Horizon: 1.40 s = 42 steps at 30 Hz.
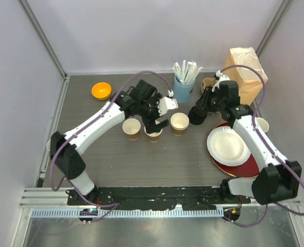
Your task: Pack the takeout coffee
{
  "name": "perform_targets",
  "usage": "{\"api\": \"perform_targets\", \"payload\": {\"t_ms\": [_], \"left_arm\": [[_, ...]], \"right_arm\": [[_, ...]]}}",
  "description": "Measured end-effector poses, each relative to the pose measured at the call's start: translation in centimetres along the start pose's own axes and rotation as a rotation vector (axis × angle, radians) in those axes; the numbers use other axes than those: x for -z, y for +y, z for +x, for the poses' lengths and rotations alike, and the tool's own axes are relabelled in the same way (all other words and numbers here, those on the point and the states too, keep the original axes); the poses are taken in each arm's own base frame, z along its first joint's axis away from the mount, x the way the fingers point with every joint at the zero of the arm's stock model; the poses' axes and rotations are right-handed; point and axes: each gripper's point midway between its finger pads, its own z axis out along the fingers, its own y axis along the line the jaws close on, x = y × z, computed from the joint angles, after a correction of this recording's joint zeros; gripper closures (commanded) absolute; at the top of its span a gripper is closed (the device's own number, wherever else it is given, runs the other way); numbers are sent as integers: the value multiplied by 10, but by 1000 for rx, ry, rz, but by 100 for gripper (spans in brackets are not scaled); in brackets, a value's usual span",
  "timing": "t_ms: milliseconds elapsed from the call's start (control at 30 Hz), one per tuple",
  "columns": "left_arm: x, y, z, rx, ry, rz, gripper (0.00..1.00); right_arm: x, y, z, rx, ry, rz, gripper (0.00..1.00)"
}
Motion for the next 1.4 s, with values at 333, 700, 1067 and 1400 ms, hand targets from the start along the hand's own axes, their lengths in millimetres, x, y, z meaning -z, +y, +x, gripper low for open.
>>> {"api": "perform_targets", "payload": {"t_ms": [333, 700, 1067, 1400], "left_arm": [[106, 69, 17, 300, -221, -283, 0], [94, 73, 69, 433, -157, -272, 0], [81, 78, 78, 431, -123, -252, 0], [75, 78, 80, 435, -116, -236, 0]], "right_arm": [[-66, -44, 15, 212, 212, 136, 51], [-53, -74, 5, 606, 184, -67, 46], [-63, -62, 60, 852, 304, -380, 48], [-75, -69, 71, 934, 390, -389, 55]]}}
